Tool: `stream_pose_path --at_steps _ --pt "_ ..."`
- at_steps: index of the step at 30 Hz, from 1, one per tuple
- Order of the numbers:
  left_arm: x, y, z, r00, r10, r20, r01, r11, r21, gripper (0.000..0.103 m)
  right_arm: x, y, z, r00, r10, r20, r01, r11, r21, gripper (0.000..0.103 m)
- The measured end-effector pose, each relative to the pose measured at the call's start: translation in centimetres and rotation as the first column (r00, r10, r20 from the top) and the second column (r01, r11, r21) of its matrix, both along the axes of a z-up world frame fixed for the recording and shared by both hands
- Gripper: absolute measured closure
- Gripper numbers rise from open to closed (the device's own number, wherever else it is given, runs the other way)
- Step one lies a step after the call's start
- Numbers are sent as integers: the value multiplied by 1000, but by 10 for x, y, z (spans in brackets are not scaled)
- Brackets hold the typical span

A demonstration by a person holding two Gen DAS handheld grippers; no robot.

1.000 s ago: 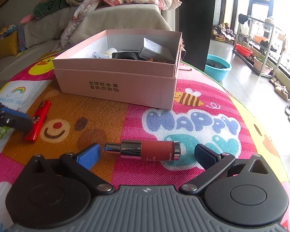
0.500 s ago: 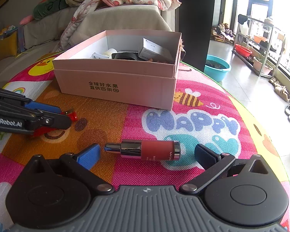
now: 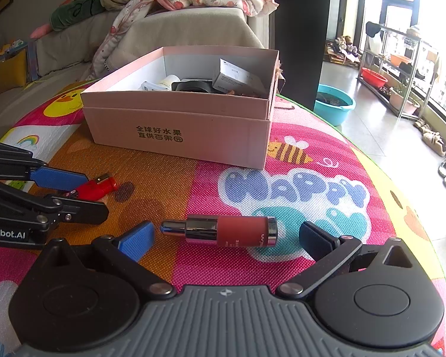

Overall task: Organize rigid objects
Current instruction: 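Grasp the red lighter with the left tool while the right lifts the cylinder, then carry the lighter and cylinder over the pink box and release both with both tools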

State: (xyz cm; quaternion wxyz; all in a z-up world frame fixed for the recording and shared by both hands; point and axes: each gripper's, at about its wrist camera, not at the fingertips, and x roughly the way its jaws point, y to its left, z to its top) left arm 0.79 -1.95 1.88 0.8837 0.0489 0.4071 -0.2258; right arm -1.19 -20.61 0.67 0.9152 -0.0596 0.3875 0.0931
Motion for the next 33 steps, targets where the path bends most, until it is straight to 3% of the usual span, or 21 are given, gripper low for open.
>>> stream_pose_path --at_steps 9,13,16,19,21,27,29,33 --pt "-11 1 -2 999 -44 15 44 999 -20 49 0 0 0 1000 0 0 0 1000 1 0" --pt "-20 -4 -4 995 -56 77 52 997 52 59 0 0 0 1000 0 1 0 1000 1 0" --pt "-23 0 -4 995 -43 86 40 998 38 70 -1 0 0 1000 -2 5 2 1000 2 0" --pt "-25 5 -5 995 -27 97 25 999 21 76 -5 1 3 1000 4 26 -4 1000 4 10" --pt "-26 8 -5 995 -26 93 25 1000 8 76 -9 4 5 999 23 41 -23 1000 0 24" --pt "-33 10 4 994 -89 58 89 996 -3 77 -12 6 16 996 87 -2 -87 996 -2 25" --pt "-29 16 15 994 -89 58 92 994 -52 77 -16 6 29 994 105 33 -104 995 -6 25" --pt "-1 27 55 988 -69 138 85 990 -110 78 -14 3 74 977 113 183 -111 994 -25 25"
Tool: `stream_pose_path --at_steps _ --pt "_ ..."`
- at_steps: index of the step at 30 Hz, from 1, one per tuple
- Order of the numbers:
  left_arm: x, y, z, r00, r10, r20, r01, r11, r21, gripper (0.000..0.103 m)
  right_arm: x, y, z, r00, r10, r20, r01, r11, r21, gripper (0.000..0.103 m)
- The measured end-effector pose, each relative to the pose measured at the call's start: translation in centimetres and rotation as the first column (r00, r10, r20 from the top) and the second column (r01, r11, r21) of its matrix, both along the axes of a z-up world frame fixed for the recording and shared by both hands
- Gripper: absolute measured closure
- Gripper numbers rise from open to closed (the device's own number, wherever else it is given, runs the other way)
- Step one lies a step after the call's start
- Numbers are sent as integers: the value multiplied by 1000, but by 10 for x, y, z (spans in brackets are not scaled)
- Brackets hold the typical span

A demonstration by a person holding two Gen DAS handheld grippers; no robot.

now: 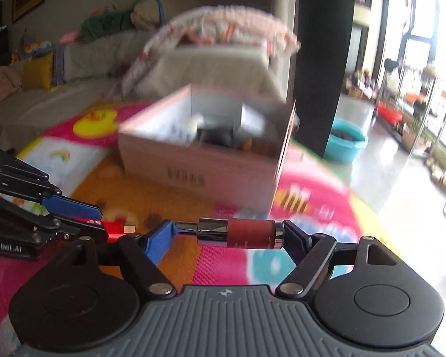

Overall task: Organize rigid objects
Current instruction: 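Carry the lighter and cylinder over the pink box and release both with both tools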

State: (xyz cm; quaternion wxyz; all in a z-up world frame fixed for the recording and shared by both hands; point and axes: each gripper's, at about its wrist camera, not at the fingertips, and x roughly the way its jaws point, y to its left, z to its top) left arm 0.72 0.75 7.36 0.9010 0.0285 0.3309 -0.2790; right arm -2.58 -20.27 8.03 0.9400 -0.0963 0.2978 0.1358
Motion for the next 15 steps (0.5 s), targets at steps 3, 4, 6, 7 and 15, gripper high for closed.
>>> stream_pose_path --at_steps 3,4,6,7,15 --pt "29 6 30 995 33 90 -30 999 -39 78 12 2 30 995 -7 103 6 1000 6 25" --pt "40 8 38 991 50 120 -44 998 -54 78 18 5 36 992 -9 126 9 1000 3 25" --pt "62 11 51 986 78 147 -65 994 -92 79 29 9 43 988 -12 151 13 1000 -3 25" --pt "72 12 55 984 90 151 -73 991 -112 84 35 12 43 988 -13 151 14 1000 -2 25" --pt "146 4 47 984 143 107 -120 974 -194 87 89 33 12 998 -25 59 24 1000 12 25"
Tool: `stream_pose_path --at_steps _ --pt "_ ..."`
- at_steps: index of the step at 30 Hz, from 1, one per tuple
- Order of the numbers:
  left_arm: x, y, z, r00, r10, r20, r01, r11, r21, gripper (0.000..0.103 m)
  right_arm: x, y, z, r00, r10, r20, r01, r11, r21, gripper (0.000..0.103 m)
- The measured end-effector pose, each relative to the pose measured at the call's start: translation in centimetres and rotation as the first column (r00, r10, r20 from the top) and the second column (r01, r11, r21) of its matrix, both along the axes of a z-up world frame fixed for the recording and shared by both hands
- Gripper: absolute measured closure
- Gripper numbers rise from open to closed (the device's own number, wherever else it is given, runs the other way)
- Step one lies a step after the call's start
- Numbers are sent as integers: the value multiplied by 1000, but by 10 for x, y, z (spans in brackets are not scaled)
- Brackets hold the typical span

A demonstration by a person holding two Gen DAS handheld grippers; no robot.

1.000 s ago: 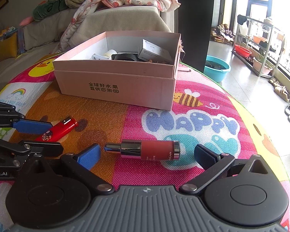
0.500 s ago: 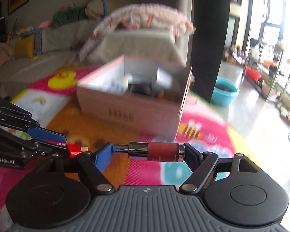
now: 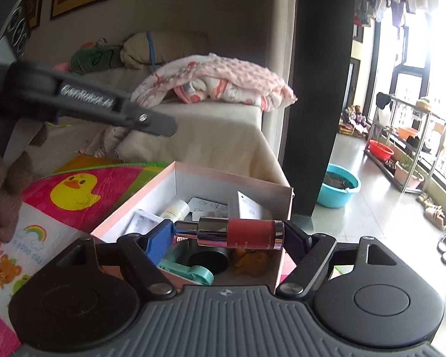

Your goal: Organize rigid objects

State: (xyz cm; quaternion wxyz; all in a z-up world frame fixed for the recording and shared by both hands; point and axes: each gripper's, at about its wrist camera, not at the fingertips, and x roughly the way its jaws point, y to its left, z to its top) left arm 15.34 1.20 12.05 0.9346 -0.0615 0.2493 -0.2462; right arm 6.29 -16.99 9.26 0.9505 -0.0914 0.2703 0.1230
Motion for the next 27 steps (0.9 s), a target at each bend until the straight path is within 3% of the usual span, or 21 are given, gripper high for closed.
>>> stream_pose_path --at_steps 3,7,12,17,22,25,27 --pt "15 6 -19 998 16 -55 -18 1000 -23 84 15 3 -8 1000 6 -24 -6 1000 27 25" --pt "5 19 -38 995 32 -98 -34 999 -13 84 20 6 -19 998 20 -58 -18 999 27 23" --pt "-30 43 -51 984 122 -127 -118 992 37 84 -5 -6 -25 999 -17 -29 17 999 -28 20" --pt "-53 56 -64 973 172 -152 -164 984 65 83 -31 -25 -35 998 -33 -61 31 999 -32 19" --pt "-55 49 -68 973 171 -158 -158 983 93 79 -33 -31 -48 993 -38 -114 36 999 -18 20" --pt "-54 42 -73 973 171 -155 -149 978 148 71 -24 -21 -51 992 -19 -123 15 999 -31 30" --pt "-56 46 -73 971 204 -127 -182 968 171 70 -16 -10 -51 992 -36 -118 30 998 -52 25"
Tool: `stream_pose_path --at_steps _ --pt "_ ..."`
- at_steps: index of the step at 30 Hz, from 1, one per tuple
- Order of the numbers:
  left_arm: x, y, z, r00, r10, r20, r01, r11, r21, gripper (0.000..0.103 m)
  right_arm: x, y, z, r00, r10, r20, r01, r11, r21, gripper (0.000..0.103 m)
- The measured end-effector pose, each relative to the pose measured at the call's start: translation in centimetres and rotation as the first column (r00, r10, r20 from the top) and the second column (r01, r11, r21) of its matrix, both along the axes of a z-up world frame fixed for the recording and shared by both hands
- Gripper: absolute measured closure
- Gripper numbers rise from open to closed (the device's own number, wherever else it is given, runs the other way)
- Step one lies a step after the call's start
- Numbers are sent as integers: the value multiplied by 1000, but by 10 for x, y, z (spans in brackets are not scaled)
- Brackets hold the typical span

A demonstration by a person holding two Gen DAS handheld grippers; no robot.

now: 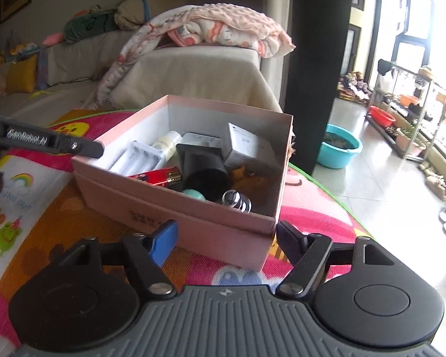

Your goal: Organize rigid objects

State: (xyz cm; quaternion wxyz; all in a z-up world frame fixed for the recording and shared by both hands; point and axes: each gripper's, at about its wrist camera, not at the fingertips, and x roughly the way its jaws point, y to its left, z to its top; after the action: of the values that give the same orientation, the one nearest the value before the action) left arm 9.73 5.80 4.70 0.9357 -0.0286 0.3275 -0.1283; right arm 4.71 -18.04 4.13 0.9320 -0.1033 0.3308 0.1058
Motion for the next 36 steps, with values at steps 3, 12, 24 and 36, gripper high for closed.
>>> stream_pose_path --at_steps 3,12,24,36 --pt "3 19 0 998 70 6 -70 998 6 62 11 12 -3 999 36 6 -36 999 18 25" --pt "-17 71 -2 974 224 30 -221 971 -92 32 26 58 -14 994 79 69 -75 996 -54 24" --pt "-126 13 -28 979 203 -7 -202 976 82 35 -38 35 -22 988 -12 -153 17 999 34 14" --pt "-130 -28 -47 955 292 48 -296 946 135 30 -61 32 -40 995 -67 -69 71 996 58 0"
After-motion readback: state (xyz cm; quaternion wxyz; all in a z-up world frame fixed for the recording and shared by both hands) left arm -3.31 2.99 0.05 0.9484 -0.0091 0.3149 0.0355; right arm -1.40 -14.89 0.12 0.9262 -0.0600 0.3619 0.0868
